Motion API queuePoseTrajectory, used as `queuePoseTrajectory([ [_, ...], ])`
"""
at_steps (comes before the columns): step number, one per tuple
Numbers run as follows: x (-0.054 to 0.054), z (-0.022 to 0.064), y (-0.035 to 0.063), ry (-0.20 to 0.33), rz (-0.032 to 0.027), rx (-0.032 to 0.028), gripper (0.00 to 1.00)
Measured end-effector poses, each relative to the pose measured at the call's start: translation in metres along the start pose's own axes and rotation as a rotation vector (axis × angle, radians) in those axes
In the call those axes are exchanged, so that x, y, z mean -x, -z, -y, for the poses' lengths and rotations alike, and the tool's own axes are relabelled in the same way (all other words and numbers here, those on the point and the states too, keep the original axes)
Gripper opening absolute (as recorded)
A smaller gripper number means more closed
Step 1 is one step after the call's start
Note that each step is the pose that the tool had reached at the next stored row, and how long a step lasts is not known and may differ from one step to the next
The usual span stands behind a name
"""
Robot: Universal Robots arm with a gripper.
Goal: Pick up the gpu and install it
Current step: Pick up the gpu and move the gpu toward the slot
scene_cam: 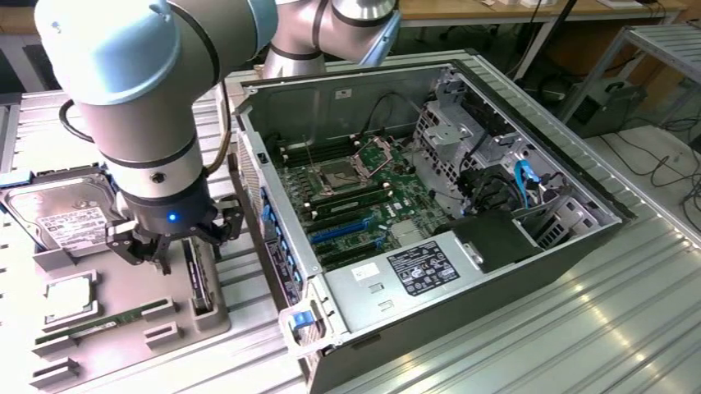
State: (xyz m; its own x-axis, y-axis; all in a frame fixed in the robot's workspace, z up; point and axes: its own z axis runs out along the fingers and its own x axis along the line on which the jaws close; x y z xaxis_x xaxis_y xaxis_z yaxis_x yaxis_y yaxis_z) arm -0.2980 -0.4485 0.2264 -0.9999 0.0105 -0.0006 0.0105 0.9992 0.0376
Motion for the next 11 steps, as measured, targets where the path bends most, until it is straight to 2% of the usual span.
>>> queuePoseTrajectory([
  [2,0.0,0.0002,-0.0042,0.0,0.0,0.0,0.66],
  [11,-0.0001,0.0004,-0.008,-0.001,-0.0005,0.0002,0.66],
])
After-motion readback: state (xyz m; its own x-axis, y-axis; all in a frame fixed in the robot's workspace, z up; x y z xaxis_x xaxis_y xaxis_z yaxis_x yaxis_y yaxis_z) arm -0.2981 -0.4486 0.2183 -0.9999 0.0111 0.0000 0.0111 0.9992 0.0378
